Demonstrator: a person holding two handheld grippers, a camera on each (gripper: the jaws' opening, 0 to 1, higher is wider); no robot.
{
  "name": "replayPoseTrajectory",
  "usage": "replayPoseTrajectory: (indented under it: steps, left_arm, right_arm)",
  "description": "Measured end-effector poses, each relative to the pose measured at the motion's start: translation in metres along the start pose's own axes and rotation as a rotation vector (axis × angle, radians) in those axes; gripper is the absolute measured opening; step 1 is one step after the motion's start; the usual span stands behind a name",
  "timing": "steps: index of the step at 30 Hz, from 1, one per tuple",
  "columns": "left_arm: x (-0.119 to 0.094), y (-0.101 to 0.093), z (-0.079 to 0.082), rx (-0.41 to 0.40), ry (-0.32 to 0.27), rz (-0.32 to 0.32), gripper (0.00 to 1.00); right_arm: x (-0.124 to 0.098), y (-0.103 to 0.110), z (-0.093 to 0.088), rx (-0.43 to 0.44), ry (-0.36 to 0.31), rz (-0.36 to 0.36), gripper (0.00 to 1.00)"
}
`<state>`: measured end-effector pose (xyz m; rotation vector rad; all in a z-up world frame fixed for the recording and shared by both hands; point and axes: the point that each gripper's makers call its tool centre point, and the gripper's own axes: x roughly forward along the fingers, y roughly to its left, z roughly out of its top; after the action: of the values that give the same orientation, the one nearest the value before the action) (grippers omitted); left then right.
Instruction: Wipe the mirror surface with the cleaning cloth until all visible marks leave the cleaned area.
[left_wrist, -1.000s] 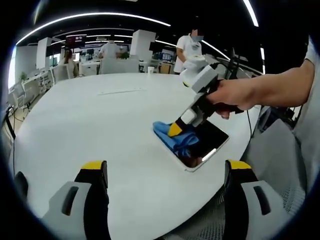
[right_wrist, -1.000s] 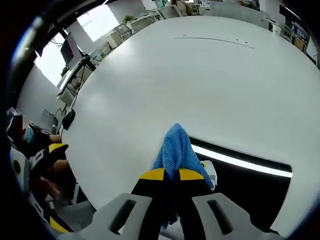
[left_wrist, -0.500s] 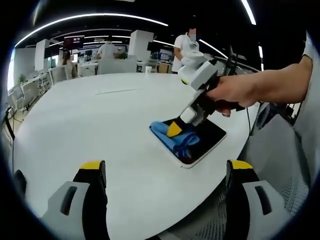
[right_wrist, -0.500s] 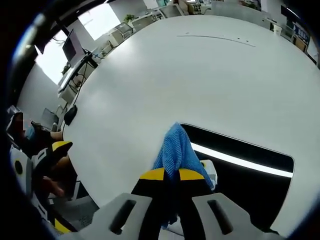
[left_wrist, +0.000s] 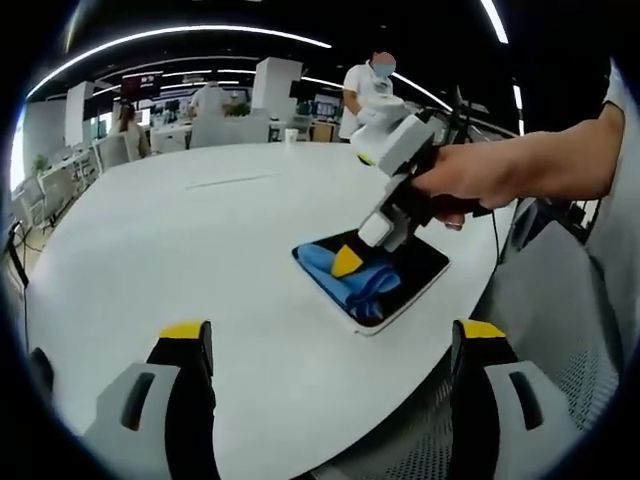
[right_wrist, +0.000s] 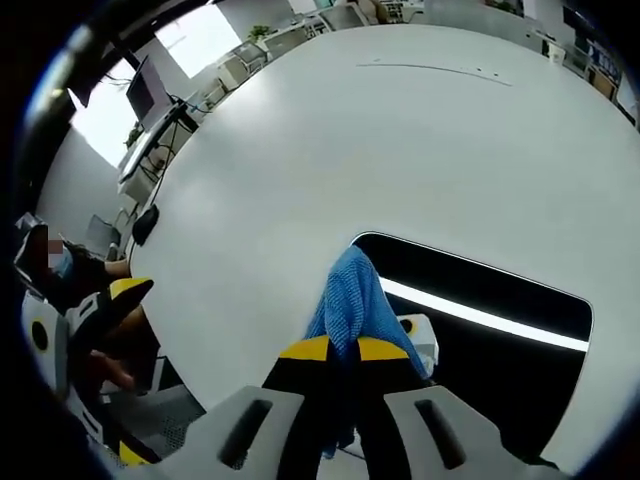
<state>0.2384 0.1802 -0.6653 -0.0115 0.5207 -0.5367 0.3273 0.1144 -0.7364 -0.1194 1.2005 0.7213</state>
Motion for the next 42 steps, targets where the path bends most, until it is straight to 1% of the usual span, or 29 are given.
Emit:
replayPoseTrajectory:
  steps: [4,6,10,12,18,21,25,28,31,38,42]
  left_arm:
    - [0.003,-0.003,0.003,-0.037,-0.008,-0.008,0.98]
    - [0.004,-0.001,0.003,-0.059,-0.015,0.004,0.98]
    - [0.005,-0.002,0.000,-0.042,-0.008,0.016,0.97]
    - [0.006,-0.003,-0.003,-0.041,-0.003,0.018,0.98]
    - [0.006,0.000,-0.004,-0.051,-0.011,0.029,0.99]
    - [0.007,-0.001,-0.003,-0.045,-0.013,0.026,0.99]
    - [0.007,-0.001,-0.005,-0.064,-0.011,0.024,0.99]
    - [0.007,-0.001,-0.004,-0.051,-0.012,0.023,0.99]
    - [0.008,-0.004,-0.001,-0.053,-0.030,0.004,0.99]
    - [0.008,-0.005,-0.001,-0.041,-0.024,0.002,0.99]
    - [0.008,-0.008,0.001,-0.046,-0.035,-0.012,0.99]
  right_arm:
    - [0.000,0.000,0.000,-0.001,-0.001,0.003,0.02]
    - [0.001,-0.001,0.000,-0.002,-0.003,0.006,0.02]
    - [0.001,0.001,0.000,-0.036,-0.005,-0.012,0.02]
    - [0.002,0.000,0.000,-0.036,-0.006,-0.013,0.02]
    - [0.000,-0.003,0.000,-0.028,-0.009,-0.003,0.02]
    - [-0.003,-0.006,-0.003,-0.041,-0.007,-0.003,0.02]
    - [-0.005,-0.011,-0.005,-0.051,-0.008,-0.007,0.02]
    - [-0.007,-0.014,-0.007,-0.044,-0.011,-0.004,0.02]
    - [-0.009,-0.018,-0.008,-0.036,-0.014,-0.004,0.02]
    - [-0.015,-0.029,-0.012,-0.015,-0.018,-0.006,0.03]
    - [-0.019,-0.038,-0.014,-0.007,-0.020,-0.012,0.03]
